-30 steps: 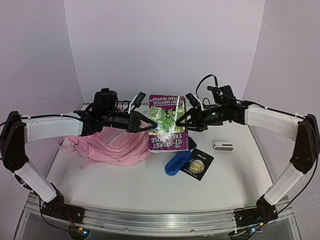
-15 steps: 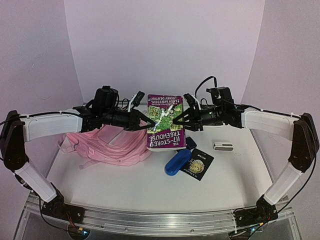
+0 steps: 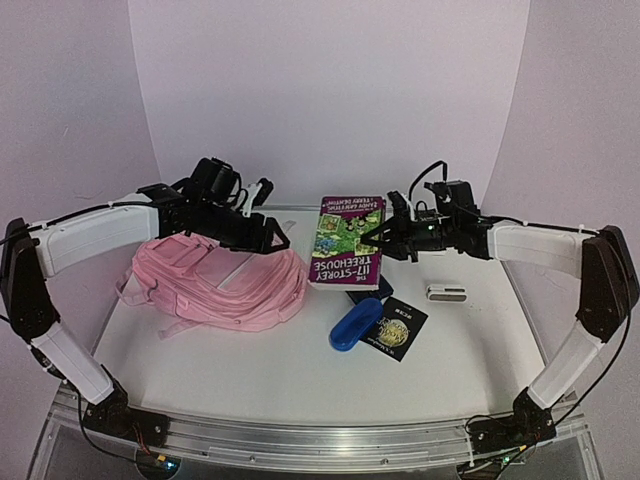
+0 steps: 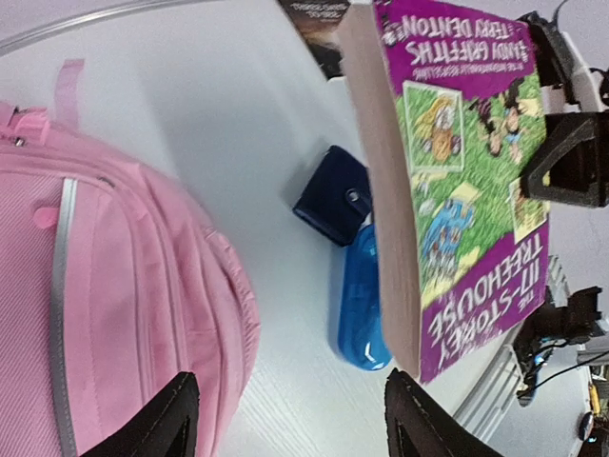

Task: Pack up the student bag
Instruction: Pick up the book from the center of the board, then place the book in the student bag.

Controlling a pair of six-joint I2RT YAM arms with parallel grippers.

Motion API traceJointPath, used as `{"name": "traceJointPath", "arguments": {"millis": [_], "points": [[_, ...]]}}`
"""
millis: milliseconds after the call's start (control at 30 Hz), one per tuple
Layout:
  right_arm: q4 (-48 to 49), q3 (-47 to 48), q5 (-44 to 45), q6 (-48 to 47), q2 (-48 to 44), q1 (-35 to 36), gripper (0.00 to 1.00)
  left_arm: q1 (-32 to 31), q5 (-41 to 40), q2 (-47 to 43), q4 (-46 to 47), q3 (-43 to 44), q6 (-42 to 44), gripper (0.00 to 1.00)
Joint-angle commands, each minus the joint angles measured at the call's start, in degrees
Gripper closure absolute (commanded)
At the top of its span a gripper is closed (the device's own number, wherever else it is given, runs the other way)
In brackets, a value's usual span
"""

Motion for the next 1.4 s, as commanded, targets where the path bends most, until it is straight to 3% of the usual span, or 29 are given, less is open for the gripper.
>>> {"name": "traceJointPath", "arguments": {"millis": [0, 500, 867, 1167, 1367], "points": [[10.34, -1.37, 0.87, 3.93, -3.13, -3.40, 1.00, -1.23, -8.82, 4.70, -13.72, 4.10, 7.40, 0.41], [13.96, -5.85, -0.22, 5.85, -3.63, -6.05, 1.00, -5.17, -10.16, 19.77, -19.10, 11.75, 11.80, 0.62], [16.51, -7.80, -0.89, 7.15, -3.35, -6.02, 1.00, -5.11, -6.87, 16.77, -17.82, 13.19, 11.35, 1.00], [24.66, -8.92, -1.89, 14.05, 0.14, -5.35, 1.00, -4.21, -7.57, 9.98, -15.81, 13.73, 9.62, 1.00], [27.32, -7.39, -0.71, 16.26, 3.51, -0.32, 1.00, -2.43, -7.70, 4.66, -12.52, 12.73, 7.33, 1.00]]}}
